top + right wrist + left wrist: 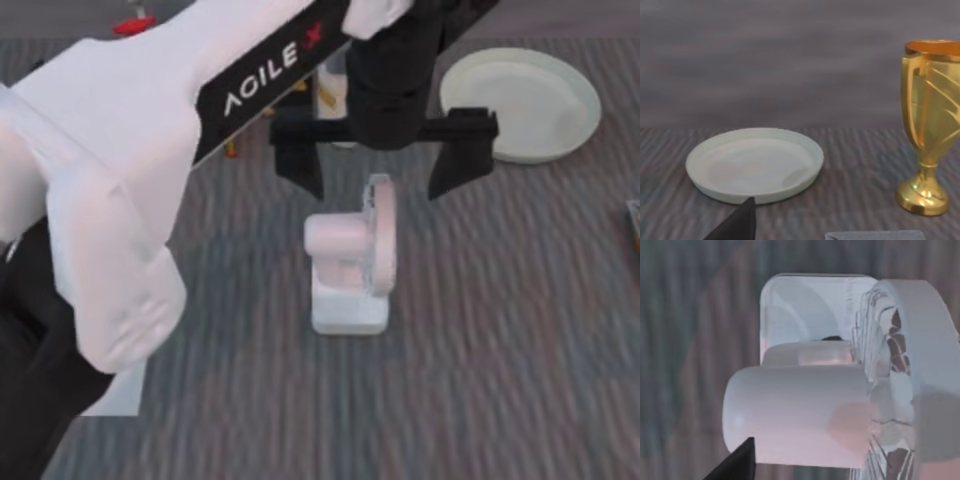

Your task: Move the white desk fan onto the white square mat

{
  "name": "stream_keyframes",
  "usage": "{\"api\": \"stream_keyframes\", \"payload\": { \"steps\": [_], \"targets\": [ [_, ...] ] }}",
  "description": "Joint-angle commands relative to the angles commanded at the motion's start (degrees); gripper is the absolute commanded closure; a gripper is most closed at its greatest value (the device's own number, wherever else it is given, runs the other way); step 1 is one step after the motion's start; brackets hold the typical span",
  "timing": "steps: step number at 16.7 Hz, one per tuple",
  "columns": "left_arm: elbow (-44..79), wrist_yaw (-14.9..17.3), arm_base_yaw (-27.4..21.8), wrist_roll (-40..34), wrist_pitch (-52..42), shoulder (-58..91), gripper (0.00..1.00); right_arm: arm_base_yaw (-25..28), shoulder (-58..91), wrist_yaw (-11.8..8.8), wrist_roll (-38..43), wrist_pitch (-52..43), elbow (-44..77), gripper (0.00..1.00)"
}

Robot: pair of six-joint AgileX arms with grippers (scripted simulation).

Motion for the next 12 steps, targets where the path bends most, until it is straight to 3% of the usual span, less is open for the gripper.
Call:
{"api": "stream_keyframes", "payload": {
  "steps": [4,9,12],
  "targets": [
    [-9.8,0.0,0.0,0.0,6.9,-3.0,0.0,0.0,0.0,0.0,0.0,0.0,0.0,0.0],
    [-11.1,0.0,0.0,0.0,8.0,-3.3,0.0,0.0,0.0,0.0,0.0,0.0,0.0,0.0],
    [-11.1,0.0,0.0,0.0,8.0,-3.3,0.23,0.0,0.0,0.0,0.0,0.0,0.0,0.0]
  ]
}}
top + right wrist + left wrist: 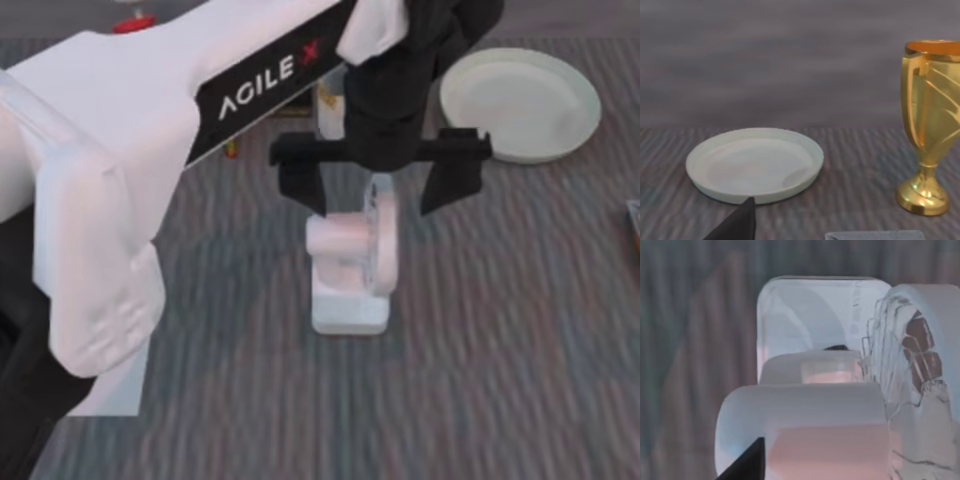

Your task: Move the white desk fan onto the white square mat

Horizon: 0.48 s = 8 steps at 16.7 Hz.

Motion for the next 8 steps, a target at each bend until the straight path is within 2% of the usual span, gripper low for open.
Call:
{"api": "stream_keyframes", "payload": {
  "steps": [8],
  "targets": [
    [0.0,0.0,0.0,0.0,0.0,0.0,0.83,0.0,0.0,0.0,0.0,0.0,0.0,0.0]
  ]
}}
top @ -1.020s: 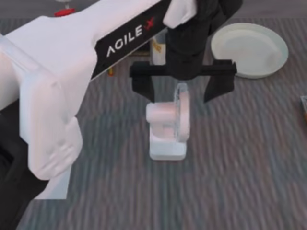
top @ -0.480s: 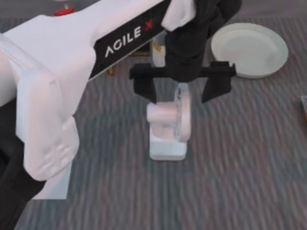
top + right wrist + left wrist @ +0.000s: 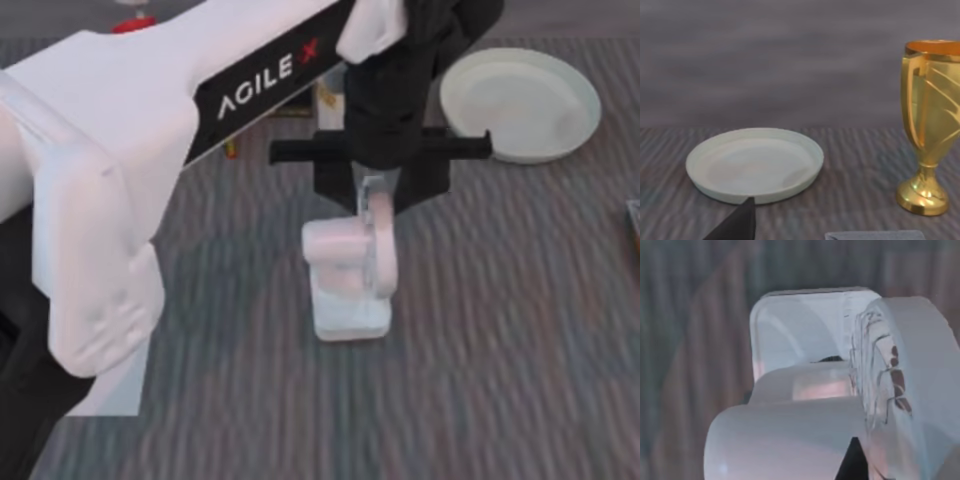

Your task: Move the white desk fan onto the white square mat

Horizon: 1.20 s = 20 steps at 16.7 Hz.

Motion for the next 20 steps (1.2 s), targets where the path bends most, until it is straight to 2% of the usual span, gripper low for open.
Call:
{"api": "stream_keyframes", "payload": {
  "steps": [2,3,13,16,20],
  "targets": [
    [0.0,0.0,0.0,0.0,0.0,0.0,0.98,0.0,0.0,0.0,0.0,0.0,0.0,0.0],
    [0.0,0.0,0.0,0.0,0.0,0.0,1.0,0.0,0.0,0.0,0.0,0.0,0.0,0.0],
    [1.0,0.0,-0.1,0.0,-0.7,0.2,1.0,0.0,0.0,0.0,0.0,0.0,0.0,0.0],
    [6.8,0.0,0.2,-0.2,-4.8,2.6,1.0,0.0,0.0,0.0,0.0,0.0,0.0,0.0],
    [21.9,0.1,0.6,-0.3,-13.3,7.1,1.0,0.0,0.0,0.0,0.0,0.0,0.0,0.0]
  ]
}}
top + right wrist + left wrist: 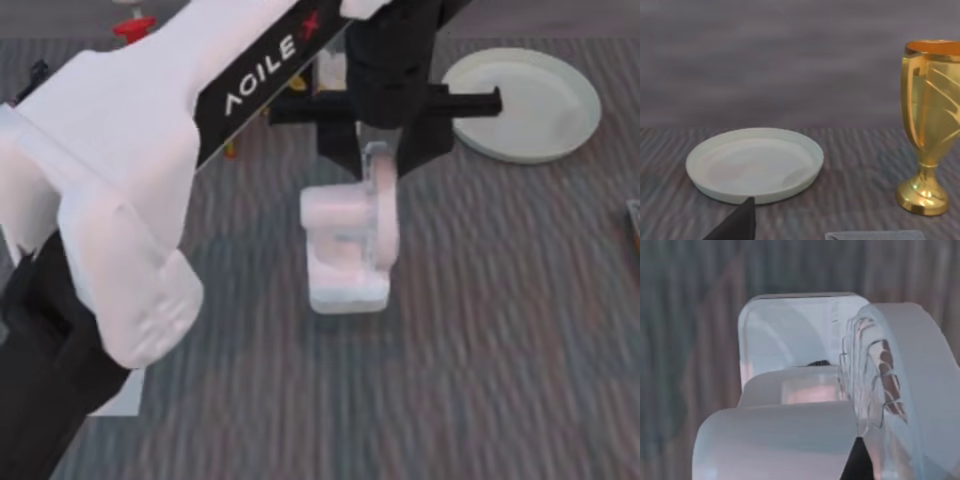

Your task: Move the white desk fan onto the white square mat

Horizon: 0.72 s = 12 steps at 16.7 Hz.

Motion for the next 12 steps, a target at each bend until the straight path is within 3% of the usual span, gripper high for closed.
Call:
{"api": "stream_keyframes", "payload": {
  "steps": [5,12],
  "targets": [
    [11.5,0.1,0.3,0.3,-8.3,4.2,1.0,0.0,0.0,0.0,0.0,0.0,0.0,0.0],
    [12.5,0.2,0.1,1.0,-8.3,4.5,1.0,0.0,0.0,0.0,0.0,0.0,0.0,0.0]
  ]
}}
